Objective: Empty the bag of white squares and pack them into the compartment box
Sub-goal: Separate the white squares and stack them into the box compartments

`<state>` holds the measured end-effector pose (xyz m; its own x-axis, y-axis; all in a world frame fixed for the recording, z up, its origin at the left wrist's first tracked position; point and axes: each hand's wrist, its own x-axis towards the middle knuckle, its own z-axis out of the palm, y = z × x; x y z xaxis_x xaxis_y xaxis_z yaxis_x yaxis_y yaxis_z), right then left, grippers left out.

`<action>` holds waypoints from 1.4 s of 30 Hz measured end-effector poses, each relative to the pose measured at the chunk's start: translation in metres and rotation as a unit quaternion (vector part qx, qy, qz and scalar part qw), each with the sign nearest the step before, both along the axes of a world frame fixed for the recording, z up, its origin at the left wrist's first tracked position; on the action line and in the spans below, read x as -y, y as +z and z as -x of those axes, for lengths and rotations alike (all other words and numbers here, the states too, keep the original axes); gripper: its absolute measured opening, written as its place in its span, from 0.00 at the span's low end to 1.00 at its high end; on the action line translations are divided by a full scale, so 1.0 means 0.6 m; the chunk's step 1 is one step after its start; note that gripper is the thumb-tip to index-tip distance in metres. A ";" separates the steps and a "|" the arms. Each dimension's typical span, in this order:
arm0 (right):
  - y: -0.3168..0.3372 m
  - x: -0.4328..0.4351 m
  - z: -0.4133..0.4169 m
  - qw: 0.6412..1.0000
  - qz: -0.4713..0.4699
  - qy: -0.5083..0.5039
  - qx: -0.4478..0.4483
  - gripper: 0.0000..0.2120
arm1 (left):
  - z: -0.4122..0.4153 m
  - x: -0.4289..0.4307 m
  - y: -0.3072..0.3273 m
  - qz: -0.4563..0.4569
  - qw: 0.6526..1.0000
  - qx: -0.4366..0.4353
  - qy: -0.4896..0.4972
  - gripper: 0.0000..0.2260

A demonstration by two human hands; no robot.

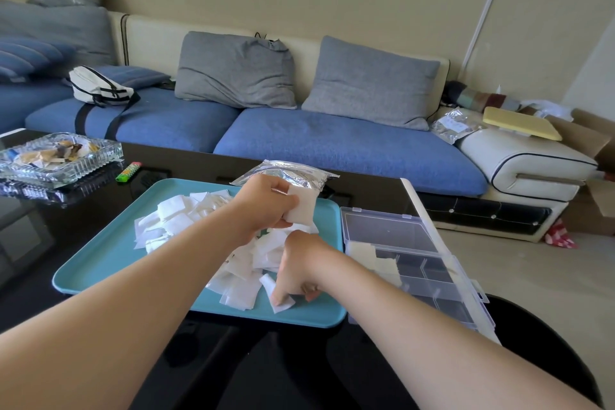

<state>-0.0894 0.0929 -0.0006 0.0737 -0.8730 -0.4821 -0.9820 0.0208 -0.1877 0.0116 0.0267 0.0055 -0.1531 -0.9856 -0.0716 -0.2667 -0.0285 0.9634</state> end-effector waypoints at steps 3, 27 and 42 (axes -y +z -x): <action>0.007 -0.003 0.019 0.999 0.014 0.013 0.047 0.14 | -0.001 0.003 0.000 -0.006 1.000 0.002 0.006 0.06; 0.029 0.023 0.143 0.872 0.322 -0.102 0.355 0.08 | 0.018 -0.017 0.010 -0.040 0.992 -0.093 -0.070 0.10; 0.046 0.004 0.142 0.864 0.270 -0.194 0.379 0.20 | 0.016 -0.019 0.014 -0.024 0.985 -0.112 -0.130 0.12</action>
